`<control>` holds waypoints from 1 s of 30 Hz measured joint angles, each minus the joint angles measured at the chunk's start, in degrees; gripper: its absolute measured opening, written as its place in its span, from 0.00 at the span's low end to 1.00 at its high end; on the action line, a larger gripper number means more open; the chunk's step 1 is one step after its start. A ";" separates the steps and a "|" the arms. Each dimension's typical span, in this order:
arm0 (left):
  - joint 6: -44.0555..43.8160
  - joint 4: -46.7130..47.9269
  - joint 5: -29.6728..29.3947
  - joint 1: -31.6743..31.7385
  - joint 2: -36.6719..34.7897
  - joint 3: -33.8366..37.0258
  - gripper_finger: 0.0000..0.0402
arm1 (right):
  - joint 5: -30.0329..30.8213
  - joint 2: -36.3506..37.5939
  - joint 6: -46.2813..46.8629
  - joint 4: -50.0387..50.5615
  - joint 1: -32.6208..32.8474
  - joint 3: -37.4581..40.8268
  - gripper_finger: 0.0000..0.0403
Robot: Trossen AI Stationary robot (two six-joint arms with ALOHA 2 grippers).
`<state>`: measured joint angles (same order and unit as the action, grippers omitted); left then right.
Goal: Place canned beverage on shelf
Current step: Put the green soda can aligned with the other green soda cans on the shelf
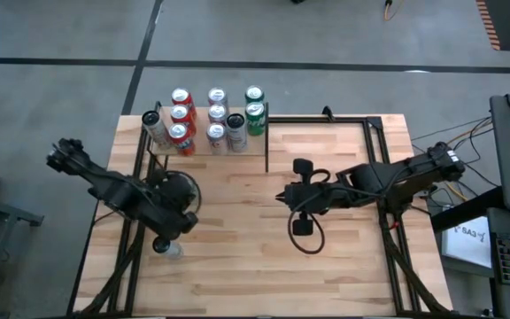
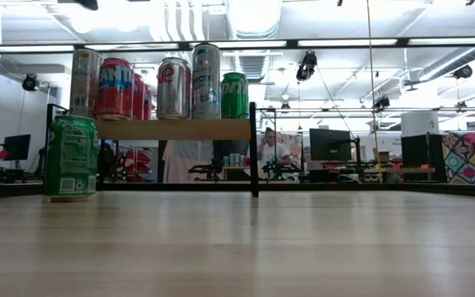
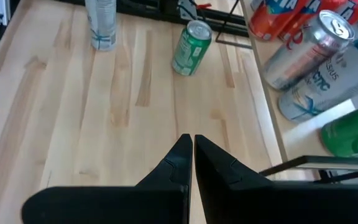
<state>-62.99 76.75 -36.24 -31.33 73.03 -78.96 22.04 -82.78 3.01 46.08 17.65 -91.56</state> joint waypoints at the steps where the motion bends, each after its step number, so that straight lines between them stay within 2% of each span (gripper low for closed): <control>1: -2.77 1.92 0.75 0.00 1.19 -0.12 0.00 | 0.00 0.37 0.00 -0.82 0.00 0.88 0.02; 4: -9.70 5.93 3.60 0.33 3.56 0.19 0.00 | 0.00 1.18 -0.07 -1.90 -0.02 2.80 0.02; 8: -12.61 7.06 5.79 0.37 5.20 1.63 0.00 | -0.02 1.31 -0.71 -1.89 0.00 3.86 0.02; 13: -16.08 6.94 5.71 0.89 5.29 4.29 0.10 | -0.02 1.22 -1.36 -2.11 0.00 4.12 0.02; 17: -19.57 6.99 3.83 1.74 4.68 8.11 0.26 | -0.02 1.22 -2.31 -2.16 0.00 4.12 0.02; 20: -23.30 6.84 5.76 3.15 4.85 10.80 0.43 | -0.02 1.22 -3.02 -2.52 0.00 4.12 0.02; 25: -27.18 7.12 5.67 4.60 4.90 13.78 0.71 | -0.04 1.22 -3.27 -3.32 -0.02 4.12 0.02; 28: -26.14 7.24 4.45 5.87 4.90 14.44 0.83 | -0.04 1.22 -3.61 -3.39 -0.02 4.12 0.02; 30: -24.78 7.19 4.26 6.75 4.88 14.72 0.87 | -0.04 1.22 -3.58 -3.39 -0.02 4.12 0.02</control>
<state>-87.77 83.95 -31.99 -24.58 77.91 -64.24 22.00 -81.56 -0.58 42.70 17.63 -87.44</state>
